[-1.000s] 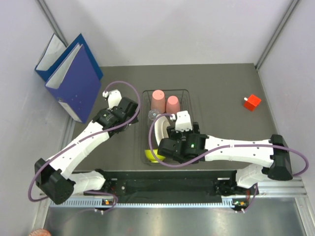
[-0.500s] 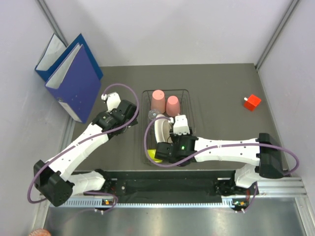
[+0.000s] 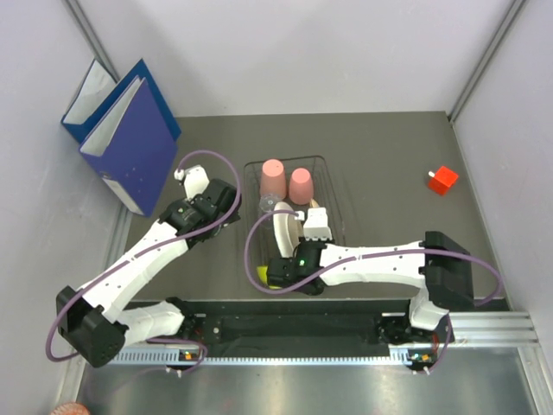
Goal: Unload the mixed dishes from the dish rack
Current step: Pick up the plate from the dish rack.
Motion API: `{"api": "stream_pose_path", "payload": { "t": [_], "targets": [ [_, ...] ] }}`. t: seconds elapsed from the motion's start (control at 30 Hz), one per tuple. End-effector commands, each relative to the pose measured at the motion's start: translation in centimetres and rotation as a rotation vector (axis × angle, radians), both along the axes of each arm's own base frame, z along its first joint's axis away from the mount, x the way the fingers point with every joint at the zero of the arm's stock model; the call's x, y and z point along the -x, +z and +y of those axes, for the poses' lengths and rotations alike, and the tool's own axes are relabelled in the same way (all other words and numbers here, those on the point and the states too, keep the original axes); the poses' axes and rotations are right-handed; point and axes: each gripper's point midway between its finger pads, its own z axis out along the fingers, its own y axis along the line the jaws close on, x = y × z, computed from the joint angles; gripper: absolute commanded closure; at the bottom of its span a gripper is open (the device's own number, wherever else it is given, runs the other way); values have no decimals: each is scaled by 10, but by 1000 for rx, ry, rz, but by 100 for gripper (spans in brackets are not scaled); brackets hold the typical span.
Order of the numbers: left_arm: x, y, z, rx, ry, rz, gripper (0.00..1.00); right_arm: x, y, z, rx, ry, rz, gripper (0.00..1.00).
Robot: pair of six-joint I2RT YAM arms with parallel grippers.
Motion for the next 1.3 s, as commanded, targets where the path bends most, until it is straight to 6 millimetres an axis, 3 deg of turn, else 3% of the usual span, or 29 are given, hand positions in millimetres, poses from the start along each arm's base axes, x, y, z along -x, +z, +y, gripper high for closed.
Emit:
{"api": "stream_pose_path", "payload": {
  "t": [0.0,0.33,0.67,1.07,1.27],
  "targets": [
    [2,5,2,19,10,-25,1,8,3,-6,50,0,8,100],
    [4,6,1,33,10,-31,1,10,33,3,29,46,-39,100],
    [5,5,3,30,9,-35,1,14,79,20,-55,115,-86,100],
    [4,3,0,41,-4,-35,1,16,108,15,-124,134,-102,100],
    [3,0,-4,47,-14,-27,1,17,106,14,-122,134,-93,100]
  ]
}}
